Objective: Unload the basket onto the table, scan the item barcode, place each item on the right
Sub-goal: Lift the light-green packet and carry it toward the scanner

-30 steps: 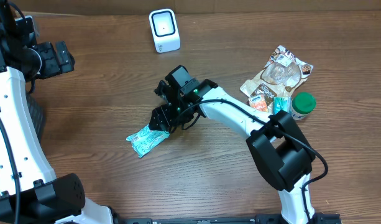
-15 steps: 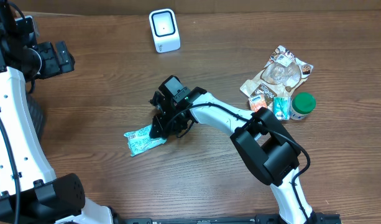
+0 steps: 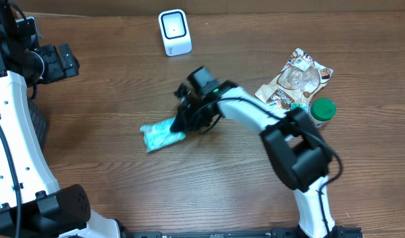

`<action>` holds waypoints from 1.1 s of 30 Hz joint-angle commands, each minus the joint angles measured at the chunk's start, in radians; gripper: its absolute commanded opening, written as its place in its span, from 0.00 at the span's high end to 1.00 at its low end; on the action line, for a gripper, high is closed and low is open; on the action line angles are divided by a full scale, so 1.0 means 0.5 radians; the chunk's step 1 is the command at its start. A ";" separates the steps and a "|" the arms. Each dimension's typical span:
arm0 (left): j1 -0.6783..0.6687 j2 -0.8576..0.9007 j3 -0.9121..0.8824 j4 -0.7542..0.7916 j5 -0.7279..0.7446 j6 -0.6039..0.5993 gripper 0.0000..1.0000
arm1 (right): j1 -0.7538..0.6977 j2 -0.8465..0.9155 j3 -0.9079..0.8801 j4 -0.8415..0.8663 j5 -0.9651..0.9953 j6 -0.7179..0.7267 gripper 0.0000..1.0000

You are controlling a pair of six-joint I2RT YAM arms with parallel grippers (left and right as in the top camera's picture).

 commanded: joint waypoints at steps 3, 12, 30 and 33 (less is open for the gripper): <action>-0.012 -0.006 0.016 0.002 -0.007 0.044 0.01 | -0.214 -0.551 0.010 -0.023 -0.080 -0.135 0.96; -0.012 -0.006 0.016 0.002 -0.007 0.044 0.00 | -0.419 -1.140 0.010 -0.068 0.294 -0.246 0.96; -0.012 -0.006 0.016 0.002 -0.007 0.044 0.00 | -0.424 -1.453 0.010 -0.121 0.342 -0.272 0.96; -0.012 -0.006 0.016 0.002 -0.007 0.044 0.00 | -0.424 -1.424 0.010 -0.123 0.399 -0.182 0.96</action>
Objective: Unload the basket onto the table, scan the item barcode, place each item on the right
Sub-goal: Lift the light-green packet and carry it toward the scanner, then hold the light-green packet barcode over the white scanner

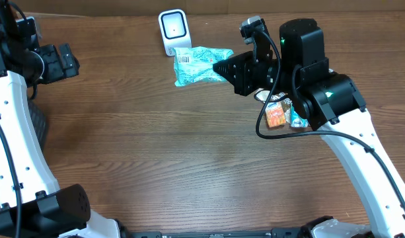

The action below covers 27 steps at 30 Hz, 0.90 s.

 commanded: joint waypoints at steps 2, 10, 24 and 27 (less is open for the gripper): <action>-0.012 -0.006 0.016 0.002 -0.007 0.044 0.00 | 0.002 0.023 0.015 -0.001 0.109 0.143 0.96; -0.011 -0.006 0.016 0.002 -0.007 0.044 0.00 | 0.024 0.271 0.170 -0.076 0.301 0.234 0.96; -0.011 -0.006 0.016 0.002 -0.007 0.044 0.00 | 0.388 1.174 0.941 0.354 2.223 -0.774 0.96; -0.011 -0.006 0.016 0.002 -0.007 0.044 0.00 | 0.417 1.356 0.941 0.794 2.444 -1.313 0.96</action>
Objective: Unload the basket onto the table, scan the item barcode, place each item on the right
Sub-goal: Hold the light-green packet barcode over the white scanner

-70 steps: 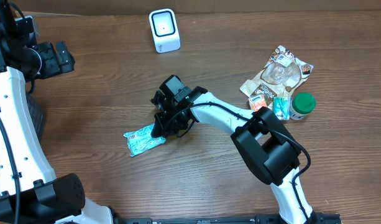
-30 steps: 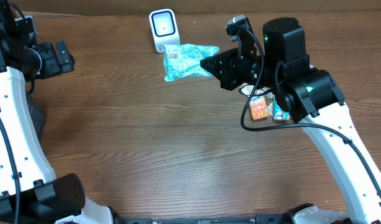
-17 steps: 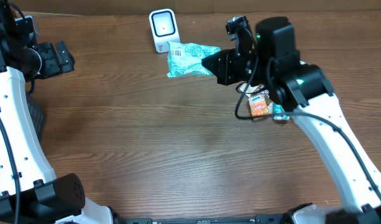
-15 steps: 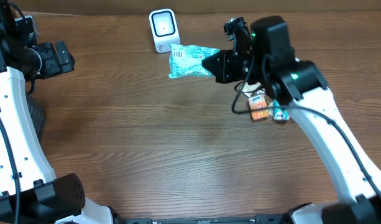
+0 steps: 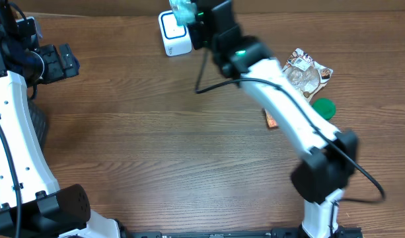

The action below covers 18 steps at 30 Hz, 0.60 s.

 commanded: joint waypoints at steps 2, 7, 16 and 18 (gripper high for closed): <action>-0.011 -0.006 0.016 0.002 -0.007 0.044 0.00 | 0.022 0.272 0.056 0.526 0.603 -1.009 0.96; -0.011 -0.006 0.016 0.002 -0.007 0.043 0.00 | 0.002 0.539 0.056 1.214 0.474 -1.623 0.96; -0.011 -0.006 0.016 0.002 -0.007 0.044 0.00 | -0.004 0.774 0.056 1.502 0.249 -1.970 0.96; -0.013 -0.006 0.016 0.002 -0.007 0.044 0.00 | -0.004 0.800 0.055 1.461 0.235 -1.970 0.96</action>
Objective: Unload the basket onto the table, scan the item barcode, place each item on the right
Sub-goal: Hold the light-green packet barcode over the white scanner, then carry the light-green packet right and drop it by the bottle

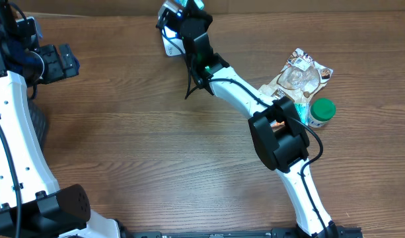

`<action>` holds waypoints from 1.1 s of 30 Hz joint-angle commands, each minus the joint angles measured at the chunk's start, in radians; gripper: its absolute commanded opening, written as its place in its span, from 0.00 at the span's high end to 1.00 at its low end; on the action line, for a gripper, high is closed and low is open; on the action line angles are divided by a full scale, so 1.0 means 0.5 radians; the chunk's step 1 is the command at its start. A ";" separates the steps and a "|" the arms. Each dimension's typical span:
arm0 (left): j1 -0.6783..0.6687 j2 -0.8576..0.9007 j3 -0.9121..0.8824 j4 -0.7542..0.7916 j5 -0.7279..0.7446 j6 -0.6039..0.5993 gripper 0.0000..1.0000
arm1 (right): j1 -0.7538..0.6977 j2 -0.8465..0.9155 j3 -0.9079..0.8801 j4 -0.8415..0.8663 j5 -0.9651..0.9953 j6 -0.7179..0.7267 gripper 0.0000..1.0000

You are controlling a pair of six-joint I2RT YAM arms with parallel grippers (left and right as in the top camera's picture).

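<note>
The white barcode scanner (169,43) stands at the table's far edge, mostly covered by my right arm. My right gripper (181,12) hangs right over it, shut on the teal packet (193,4). Only a sliver of the packet shows at the top edge of the overhead view, and its barcode is hidden. My left gripper (59,59) rests far off at the upper left, open and empty.
A brown-and-white snack bag (301,76) lies at the right, with a green-lidded jar (322,110) beside it and a small orange item (276,123) half under my right arm. The right arm stretches diagonally across the table's middle.
My right gripper with the teal packet has shifted slightly left and lower over the scanner, and the arm's pose has changed. The left arm has not moved.
My right gripper was first down on the teal packet lying mid-table. Then it held the packet in the air, barcode up, just right of the scanner. After that it was at the scanner's top, and now it sits directly over the scanner.
</note>
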 commanded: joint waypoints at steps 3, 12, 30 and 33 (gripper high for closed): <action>-0.013 -0.006 0.016 0.002 -0.007 0.044 0.00 | -0.002 0.037 0.053 -0.036 -0.071 -0.117 0.96; -0.013 -0.006 0.016 0.002 -0.007 0.044 0.00 | -0.001 0.037 0.053 -0.014 -0.056 -0.116 0.96; -0.010 -0.006 0.016 0.002 -0.007 0.044 0.00 | -0.050 -0.964 0.053 -1.151 0.027 1.687 0.96; -0.010 -0.006 0.016 0.001 -0.007 0.044 0.01 | -0.085 -1.224 0.053 -1.786 0.027 2.248 0.96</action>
